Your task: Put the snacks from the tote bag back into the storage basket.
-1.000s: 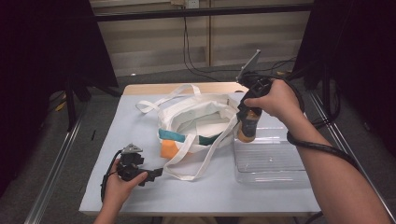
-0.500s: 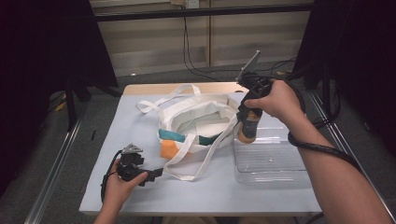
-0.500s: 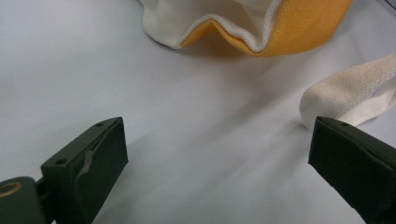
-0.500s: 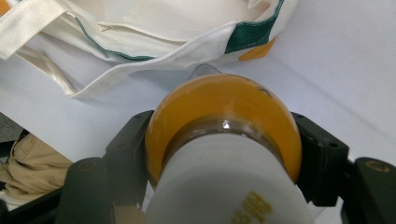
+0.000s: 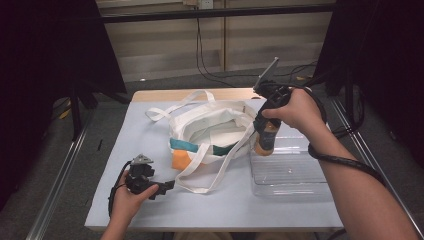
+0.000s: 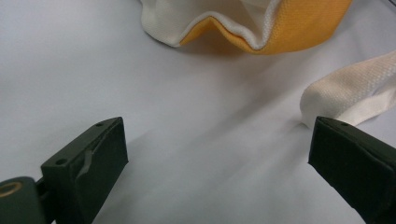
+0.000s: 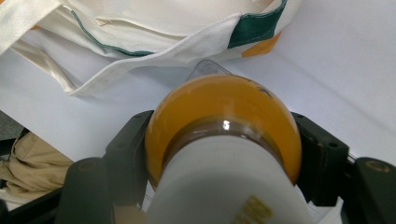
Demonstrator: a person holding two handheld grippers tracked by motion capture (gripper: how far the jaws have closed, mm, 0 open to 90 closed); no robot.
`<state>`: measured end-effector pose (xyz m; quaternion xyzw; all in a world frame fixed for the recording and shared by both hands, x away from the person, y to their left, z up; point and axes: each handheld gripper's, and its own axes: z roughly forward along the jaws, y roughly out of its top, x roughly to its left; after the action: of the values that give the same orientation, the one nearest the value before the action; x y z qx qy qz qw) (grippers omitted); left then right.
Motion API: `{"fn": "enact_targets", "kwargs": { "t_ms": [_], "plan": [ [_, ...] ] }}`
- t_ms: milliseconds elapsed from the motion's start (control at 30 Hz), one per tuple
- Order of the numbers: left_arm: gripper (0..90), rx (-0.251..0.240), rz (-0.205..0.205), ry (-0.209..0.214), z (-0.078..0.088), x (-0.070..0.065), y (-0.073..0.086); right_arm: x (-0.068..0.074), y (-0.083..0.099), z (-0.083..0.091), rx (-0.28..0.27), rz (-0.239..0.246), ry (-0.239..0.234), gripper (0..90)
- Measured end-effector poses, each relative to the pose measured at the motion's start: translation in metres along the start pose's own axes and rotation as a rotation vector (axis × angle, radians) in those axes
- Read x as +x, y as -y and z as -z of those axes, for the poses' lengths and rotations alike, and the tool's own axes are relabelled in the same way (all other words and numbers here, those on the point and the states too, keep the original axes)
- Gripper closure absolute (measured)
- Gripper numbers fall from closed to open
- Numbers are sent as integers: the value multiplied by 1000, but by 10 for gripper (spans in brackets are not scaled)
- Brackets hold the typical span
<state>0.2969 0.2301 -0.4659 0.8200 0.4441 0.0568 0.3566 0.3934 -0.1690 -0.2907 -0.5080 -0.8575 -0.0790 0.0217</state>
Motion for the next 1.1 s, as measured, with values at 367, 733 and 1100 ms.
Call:
{"fn": "enact_targets", "kwargs": {
  "t_ms": [367, 733, 1100],
  "plan": [
    [43, 9, -6, -2, 0, 0, 0, 2, -1, -9, -7, 0, 1, 308],
    [43, 5, -6, 0, -1, 0, 0, 5, -1, -18, 1, 8, 4, 308],
    [43, 7, -6, 1, -1, 0, 0, 6, -1, -26, 10, 15, 9, 308]
  ]
}}
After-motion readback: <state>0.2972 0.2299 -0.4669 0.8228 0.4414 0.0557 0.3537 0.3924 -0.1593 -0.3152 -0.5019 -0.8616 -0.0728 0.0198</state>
